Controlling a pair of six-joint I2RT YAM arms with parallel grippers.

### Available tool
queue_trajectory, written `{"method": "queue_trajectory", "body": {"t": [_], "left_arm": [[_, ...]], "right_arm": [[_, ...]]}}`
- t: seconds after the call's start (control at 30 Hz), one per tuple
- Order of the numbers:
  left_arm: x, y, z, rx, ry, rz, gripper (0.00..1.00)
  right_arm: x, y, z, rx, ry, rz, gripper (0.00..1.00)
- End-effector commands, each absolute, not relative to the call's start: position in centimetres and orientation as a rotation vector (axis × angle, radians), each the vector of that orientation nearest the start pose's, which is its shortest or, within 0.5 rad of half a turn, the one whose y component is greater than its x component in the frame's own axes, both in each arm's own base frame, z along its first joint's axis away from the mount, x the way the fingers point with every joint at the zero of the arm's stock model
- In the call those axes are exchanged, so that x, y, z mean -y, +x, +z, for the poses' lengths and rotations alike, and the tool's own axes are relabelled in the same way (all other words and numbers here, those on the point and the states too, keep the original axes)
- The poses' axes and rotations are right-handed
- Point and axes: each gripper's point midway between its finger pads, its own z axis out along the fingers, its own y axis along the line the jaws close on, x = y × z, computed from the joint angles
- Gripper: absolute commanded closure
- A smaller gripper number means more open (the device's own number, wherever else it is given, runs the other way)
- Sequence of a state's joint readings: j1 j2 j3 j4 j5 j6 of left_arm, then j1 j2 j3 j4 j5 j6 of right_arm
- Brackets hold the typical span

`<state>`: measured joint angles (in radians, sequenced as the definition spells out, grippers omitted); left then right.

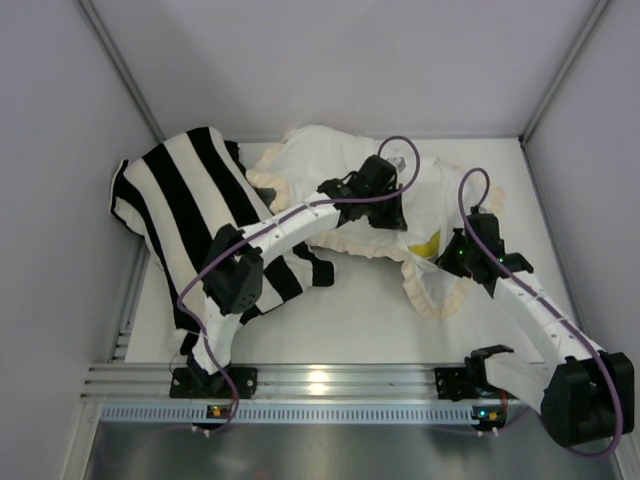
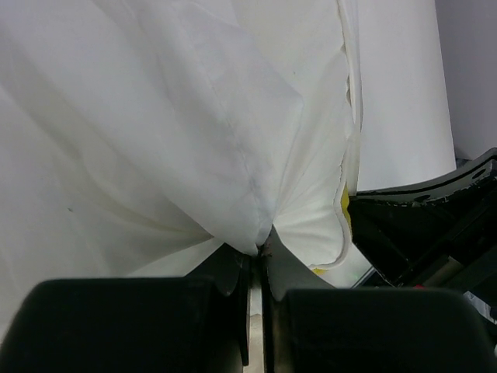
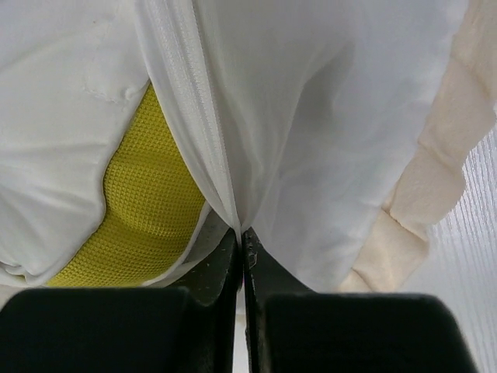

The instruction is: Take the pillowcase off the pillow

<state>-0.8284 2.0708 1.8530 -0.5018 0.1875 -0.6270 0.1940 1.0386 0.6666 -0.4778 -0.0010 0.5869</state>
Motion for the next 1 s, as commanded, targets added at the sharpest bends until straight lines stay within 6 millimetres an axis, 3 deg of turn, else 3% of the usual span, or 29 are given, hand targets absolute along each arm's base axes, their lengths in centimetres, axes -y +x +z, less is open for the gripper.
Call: {"method": "queue_trajectory", "body": {"t": [0.0,0.13,0.33,0.43,0.5,0.6,0.7,0.73,0.77,0.83,0.93,0.97], "left_arm": [[44.5,35.1,26.3,-2.200,0.314,-1.052,1.00],[43.3,33.4,29.9,-2.143,0.332,-1.108,1.00],[41.5,30.3,34.6,-2.066,0.338,-1.217,1.00],[41.2,28.6,36.2,-2.032,0.355,-1.298,1.00],[41.0,27.5,37.2,-2.009,0.380,-1.351,1.00],[40.3,26.7,36.3,-2.026,0.389,-1.344,1.00],[38.1,26.2,34.4,-2.056,0.367,-1.277,1.00],[37.1,25.6,35.0,-2.037,0.363,-1.279,1.00],[36.0,25.7,32.8,-2.089,0.335,-1.248,1.00],[34.4,25.6,31.9,-2.101,0.305,-1.208,1.00],[31.5,25.0,29.9,-2.138,0.253,-1.159,1.00],[30.5,24.8,30.2,-2.124,0.236,-1.154,1.00]], "right_arm": [[-6.0,25.5,7.9,-2.445,0.524,0.229,1.00],[-6.3,26.4,7.1,-2.426,0.560,0.247,1.00],[-8.2,27.0,4.0,-2.486,0.611,0.345,1.00],[-9.3,27.6,3.7,-2.462,0.619,0.398,1.00],[-8.9,28.4,4.3,-2.421,0.625,0.369,1.00],[-7.0,29.3,5.7,-2.348,0.656,0.256,1.00],[-4.5,29.6,7.0,-2.292,0.684,0.128,1.00],[-3.6,29.7,7.2,-2.277,0.695,0.081,1.00],[-3.3,29.5,7.1,-2.283,0.682,0.057,1.00],[-3.0,29.2,6.9,-2.319,0.652,0.020,1.00],[-3.9,28.2,7.2,-2.388,0.548,0.061,0.81],[-4.2,27.9,7.5,-2.397,0.494,0.076,0.76]]}}
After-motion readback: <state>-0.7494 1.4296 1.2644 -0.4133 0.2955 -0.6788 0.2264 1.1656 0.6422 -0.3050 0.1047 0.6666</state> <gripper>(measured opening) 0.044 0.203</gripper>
